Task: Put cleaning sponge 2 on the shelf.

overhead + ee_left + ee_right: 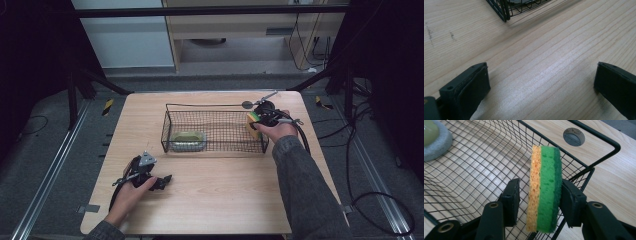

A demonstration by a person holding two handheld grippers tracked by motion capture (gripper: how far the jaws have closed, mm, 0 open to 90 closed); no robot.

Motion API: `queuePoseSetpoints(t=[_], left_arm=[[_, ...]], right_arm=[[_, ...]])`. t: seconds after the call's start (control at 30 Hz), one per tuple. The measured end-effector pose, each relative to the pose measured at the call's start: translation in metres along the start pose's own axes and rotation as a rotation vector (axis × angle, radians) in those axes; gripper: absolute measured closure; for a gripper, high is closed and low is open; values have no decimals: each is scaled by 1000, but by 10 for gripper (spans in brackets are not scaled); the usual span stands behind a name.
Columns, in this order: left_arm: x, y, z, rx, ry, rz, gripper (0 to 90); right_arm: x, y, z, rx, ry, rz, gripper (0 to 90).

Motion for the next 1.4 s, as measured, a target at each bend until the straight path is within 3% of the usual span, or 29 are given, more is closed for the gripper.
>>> queuePoseSetpoints(t=[0.23,0.47,0.87,1.13,1.4], left_arm=[[0,0,0,0,0,0,0],[0,0,0,0,0,0,0],[0,0,0,-1,0,0,0],[0,0,0,-1,1,0,0],[0,0,0,-1,0,1,0]], right_arm=[[6,10,-1,-7,-26,-39,609],[2,19,-3,3,-17,-60,602],[7,31,-10,1,-27,-84,434],[17,29,-10,10,-49,-63,352],[26,22,-4,-43,-77,-54,250]])
Point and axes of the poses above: each handheld gripper's, and its own axes: x roughly backward along the jaws, z roughly out of its underside, y roughly to its left, the point moved 5 cm from there along -x, roughly forward along the jaws, and after that the axes turned 4 degrees about x, right-handed, at the moved point
